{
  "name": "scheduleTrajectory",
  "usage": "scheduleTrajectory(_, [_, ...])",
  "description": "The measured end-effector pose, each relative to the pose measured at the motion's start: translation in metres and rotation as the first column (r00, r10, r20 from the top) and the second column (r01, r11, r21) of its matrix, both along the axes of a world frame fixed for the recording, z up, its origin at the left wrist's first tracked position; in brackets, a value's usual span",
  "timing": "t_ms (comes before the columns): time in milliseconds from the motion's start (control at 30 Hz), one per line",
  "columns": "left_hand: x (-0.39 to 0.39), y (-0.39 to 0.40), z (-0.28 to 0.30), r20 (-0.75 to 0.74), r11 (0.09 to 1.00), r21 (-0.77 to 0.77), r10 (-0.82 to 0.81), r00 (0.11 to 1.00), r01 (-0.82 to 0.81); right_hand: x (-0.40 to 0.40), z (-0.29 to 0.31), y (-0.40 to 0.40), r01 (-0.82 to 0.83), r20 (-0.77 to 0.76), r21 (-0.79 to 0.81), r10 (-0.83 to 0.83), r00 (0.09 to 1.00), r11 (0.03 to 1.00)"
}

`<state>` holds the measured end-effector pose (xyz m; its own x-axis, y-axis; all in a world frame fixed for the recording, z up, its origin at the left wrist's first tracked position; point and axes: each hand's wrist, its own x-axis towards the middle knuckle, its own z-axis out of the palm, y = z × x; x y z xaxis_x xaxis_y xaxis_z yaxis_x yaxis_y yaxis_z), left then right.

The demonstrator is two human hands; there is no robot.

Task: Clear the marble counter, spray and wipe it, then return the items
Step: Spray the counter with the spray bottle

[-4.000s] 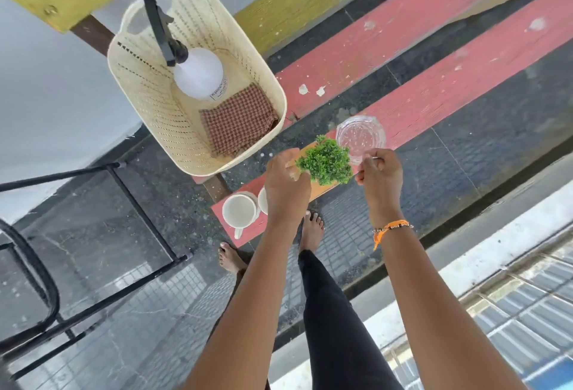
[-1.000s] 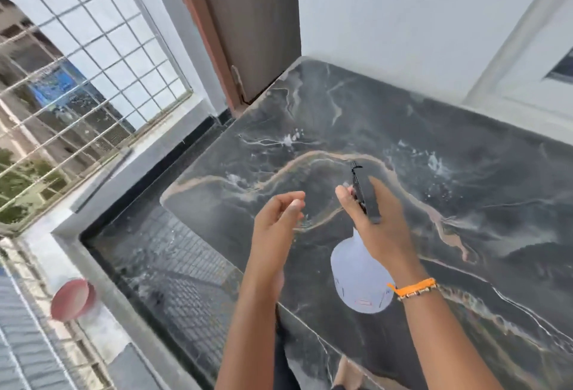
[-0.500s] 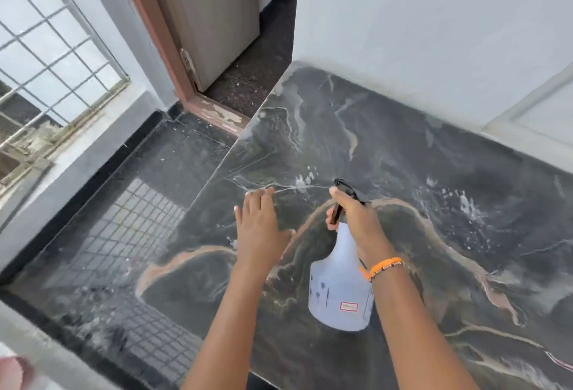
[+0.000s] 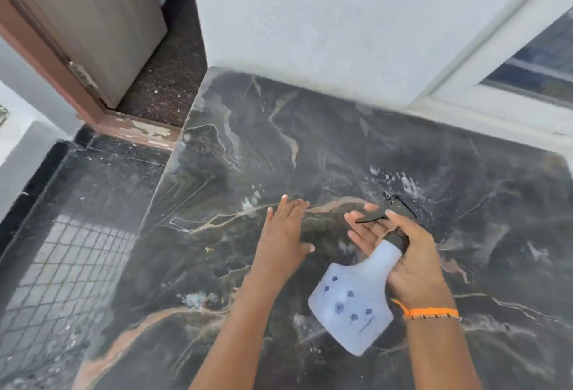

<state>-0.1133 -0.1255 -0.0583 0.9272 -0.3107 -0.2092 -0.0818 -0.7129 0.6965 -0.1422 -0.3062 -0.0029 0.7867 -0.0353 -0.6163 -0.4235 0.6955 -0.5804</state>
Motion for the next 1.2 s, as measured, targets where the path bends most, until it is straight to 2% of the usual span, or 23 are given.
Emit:
scheduleTrajectory(100, [-0.002, -0.034, -0.002, 0.028, 0.992, 0.039, -0.120, 0.992, 0.119, -0.011, -0.003, -0.024, 0.089, 0.026, -0.075, -0.087, 0.996, 0.993])
scheduleTrajectory(200, [-0.006, -0.059, -0.004, 0.040, 0.981, 0.082, -0.179, 0.983, 0.175, -0.018, -0.008, -0.043, 0.206, 0.008, -0.085, -0.206, 0.978, 0.975])
scheduleTrajectory(300, [-0.010, -0.068, -0.007, 0.043, 0.980, 0.130, -0.156, 0.987, 0.149, -0.018, -0.011, -0.056, 0.258, -0.095, -0.070, -0.264, 0.960, 0.964])
scheduleTrajectory(467, [-0.018, -0.080, -0.008, 0.047, 0.987, 0.140, -0.082, 0.996, 0.075, -0.020, -0.029, -0.078, 0.364, -0.239, -0.144, -0.390, 0.889, 0.920])
scheduleTrajectory(567, [-0.024, -0.097, -0.002, 0.039, 0.987, 0.152, -0.066, 0.997, 0.060, -0.030, -0.030, -0.099, 0.341, -0.247, -0.047, -0.342, 0.907, 0.939])
scheduleTrajectory(667, [-0.038, -0.123, 0.006, 0.028, 0.987, 0.147, -0.069, 0.997, 0.065, -0.047, -0.024, -0.124, 0.247, -0.136, 0.062, -0.237, 0.962, 0.967])
scheduleTrajectory(733, [-0.050, -0.148, 0.010, 0.031, 0.987, 0.125, -0.109, 0.994, 0.104, -0.060, -0.019, -0.149, 0.262, -0.077, 0.079, -0.256, 0.964, 0.962])
scheduleTrajectory(933, [-0.090, -0.238, 0.007, 0.005, 0.967, 0.102, -0.234, 0.972, 0.232, -0.097, -0.017, -0.250, 0.474, -0.082, 0.058, -0.469, 0.880, 0.879])
scheduleTrajectory(1100, [-0.110, -0.275, -0.001, -0.062, 0.956, 0.194, -0.210, 0.976, 0.218, -0.112, -0.025, -0.308, 0.568, -0.176, 0.089, -0.548, 0.818, 0.818])
scheduleTrajectory(1200, [-0.111, -0.279, -0.004, -0.061, 0.963, 0.196, -0.175, 0.983, 0.184, -0.119, -0.034, -0.324, 0.605, -0.236, 0.057, -0.578, 0.781, 0.794])
